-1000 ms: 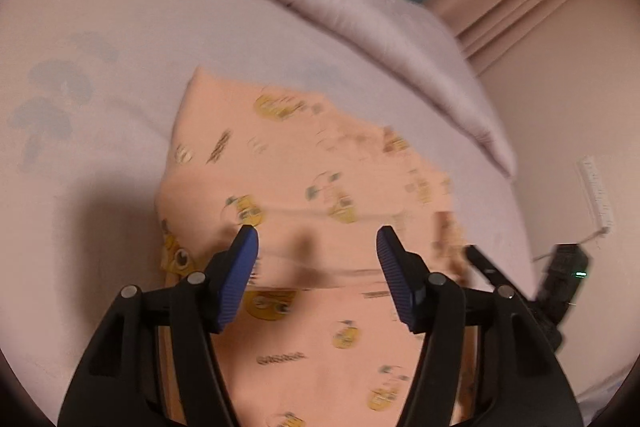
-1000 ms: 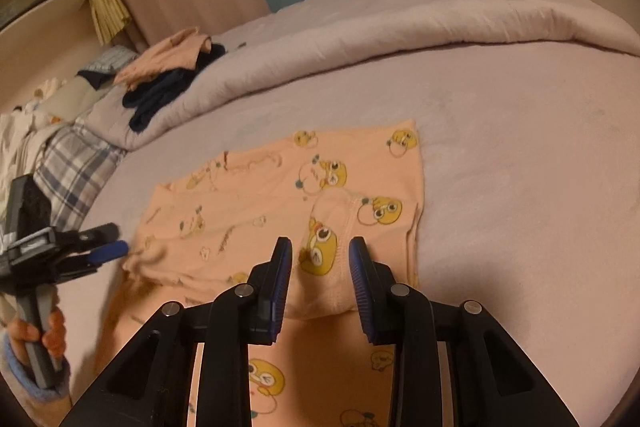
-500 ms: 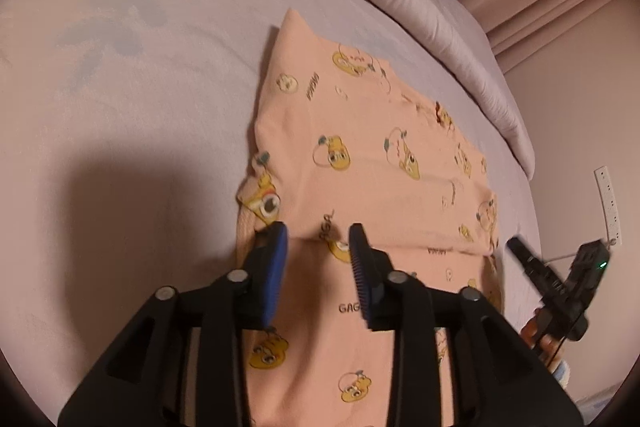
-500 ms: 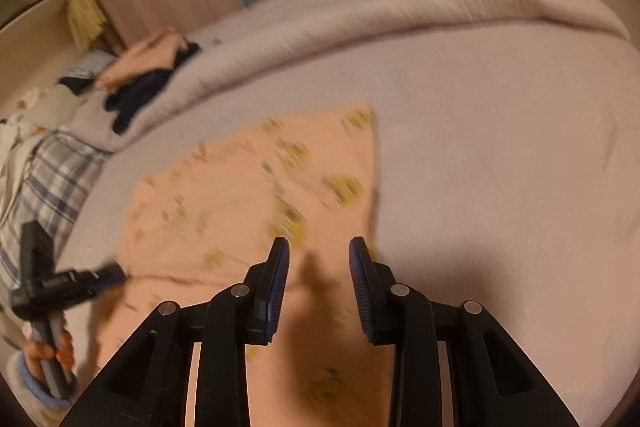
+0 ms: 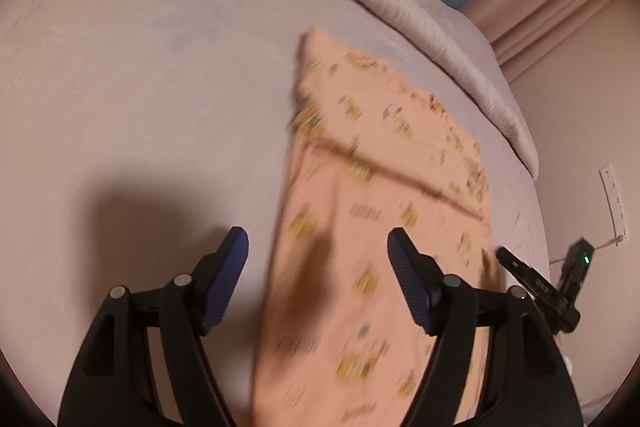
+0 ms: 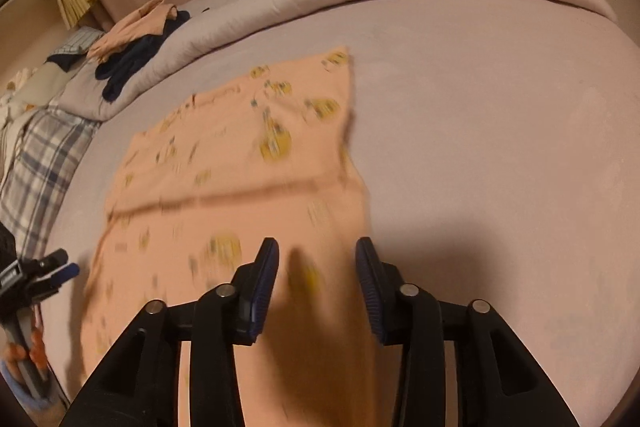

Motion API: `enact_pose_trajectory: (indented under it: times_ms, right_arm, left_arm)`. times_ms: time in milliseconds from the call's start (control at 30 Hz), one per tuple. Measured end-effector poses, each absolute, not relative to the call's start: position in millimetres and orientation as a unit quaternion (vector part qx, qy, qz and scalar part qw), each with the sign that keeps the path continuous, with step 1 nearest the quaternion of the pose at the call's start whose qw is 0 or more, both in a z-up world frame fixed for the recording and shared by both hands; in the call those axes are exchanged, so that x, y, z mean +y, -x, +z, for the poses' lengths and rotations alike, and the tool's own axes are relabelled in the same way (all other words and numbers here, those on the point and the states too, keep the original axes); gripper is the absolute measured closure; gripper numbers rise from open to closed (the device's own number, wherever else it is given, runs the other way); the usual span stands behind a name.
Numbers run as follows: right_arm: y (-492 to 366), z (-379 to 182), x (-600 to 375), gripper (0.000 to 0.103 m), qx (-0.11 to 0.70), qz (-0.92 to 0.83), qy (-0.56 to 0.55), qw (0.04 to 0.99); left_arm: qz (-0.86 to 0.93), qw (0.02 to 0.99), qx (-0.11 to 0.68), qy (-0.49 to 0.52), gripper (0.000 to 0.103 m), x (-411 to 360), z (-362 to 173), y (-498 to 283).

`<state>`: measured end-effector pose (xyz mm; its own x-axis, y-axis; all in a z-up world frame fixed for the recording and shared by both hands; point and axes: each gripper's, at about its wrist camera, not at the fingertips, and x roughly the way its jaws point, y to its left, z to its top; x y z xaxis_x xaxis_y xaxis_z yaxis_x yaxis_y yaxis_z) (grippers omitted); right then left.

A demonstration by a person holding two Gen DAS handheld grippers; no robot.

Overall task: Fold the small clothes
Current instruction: 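Move the left gripper to the long edge of the folded shirt, then grasp the long edge of the peach shirt with the left gripper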

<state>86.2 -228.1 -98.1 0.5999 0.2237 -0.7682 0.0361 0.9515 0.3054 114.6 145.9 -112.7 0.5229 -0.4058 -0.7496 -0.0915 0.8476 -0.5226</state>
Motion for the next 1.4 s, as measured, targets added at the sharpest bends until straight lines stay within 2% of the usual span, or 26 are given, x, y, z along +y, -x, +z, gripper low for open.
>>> enact_pose_trajectory:
  times_ms: [167, 333, 1033, 1400]
  right_arm:
    - [-39, -98, -256, 0.059, 0.45, 0.07, -0.19, 0.87]
    - [-8, -105, -265, 0.059, 0.465, 0.107, -0.231, 0.848]
    - [24, -131, -263, 0.059, 0.514, 0.196, -0.285, 0.785]
    - [17, -137, -257, 0.059, 0.514, 0.233, -0.311, 0.765]
  left_arm:
    - [-0.103, 0.814, 0.48, 0.309, 0.031, 162, -125, -56]
    - [-0.153, 0.795, 0.477, 0.342, 0.029, 157, -125, -31]
    - [-0.215, 0.735, 0.499, 0.406, 0.027, 159, -149, 12]
    - [-0.267, 0.713, 0.516, 0.393, 0.027, 138, -151, 8]
